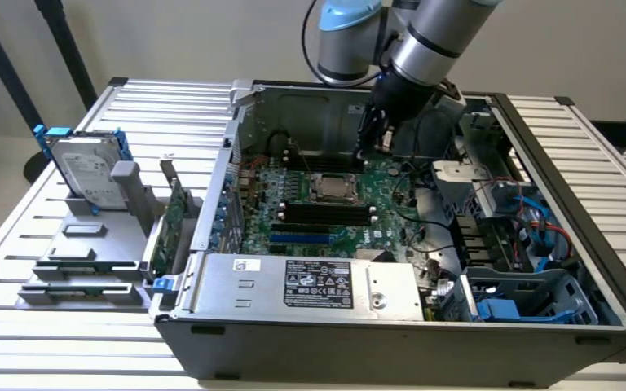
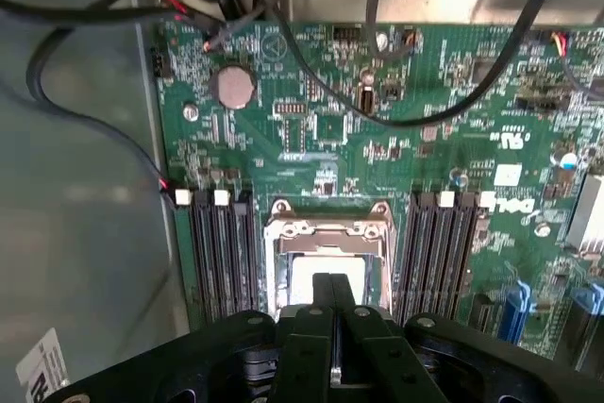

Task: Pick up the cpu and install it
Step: 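Close the cpu cover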

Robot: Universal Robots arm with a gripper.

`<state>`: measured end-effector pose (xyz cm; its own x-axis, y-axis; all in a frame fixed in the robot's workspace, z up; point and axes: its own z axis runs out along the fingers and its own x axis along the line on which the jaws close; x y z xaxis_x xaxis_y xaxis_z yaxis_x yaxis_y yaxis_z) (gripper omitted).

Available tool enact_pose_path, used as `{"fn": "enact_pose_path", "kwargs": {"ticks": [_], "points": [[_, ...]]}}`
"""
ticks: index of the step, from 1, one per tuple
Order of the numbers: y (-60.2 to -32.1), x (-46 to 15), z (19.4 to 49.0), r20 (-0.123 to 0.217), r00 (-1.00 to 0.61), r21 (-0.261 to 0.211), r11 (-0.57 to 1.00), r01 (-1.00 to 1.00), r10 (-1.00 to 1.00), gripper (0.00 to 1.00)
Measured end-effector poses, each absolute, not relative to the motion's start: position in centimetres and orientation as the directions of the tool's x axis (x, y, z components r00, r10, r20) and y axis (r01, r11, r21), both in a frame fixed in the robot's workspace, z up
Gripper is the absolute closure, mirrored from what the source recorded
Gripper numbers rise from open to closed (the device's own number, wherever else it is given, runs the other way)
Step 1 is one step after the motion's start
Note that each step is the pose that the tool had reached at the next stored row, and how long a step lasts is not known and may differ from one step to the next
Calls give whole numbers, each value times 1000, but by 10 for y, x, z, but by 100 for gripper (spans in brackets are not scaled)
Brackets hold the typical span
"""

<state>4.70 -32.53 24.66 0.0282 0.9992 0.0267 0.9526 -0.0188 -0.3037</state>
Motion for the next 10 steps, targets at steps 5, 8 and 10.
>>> {"fn": "enact_pose_path", "kwargs": {"ticks": [5, 8, 10], "points": [[-325, 40, 245, 25, 28, -346, -18, 938, 999, 89], [-326, 33, 243, 25, 27, -355, -17, 935, 999, 89], [-326, 27, 240, 25, 27, -358, -16, 934, 999, 89]]}}
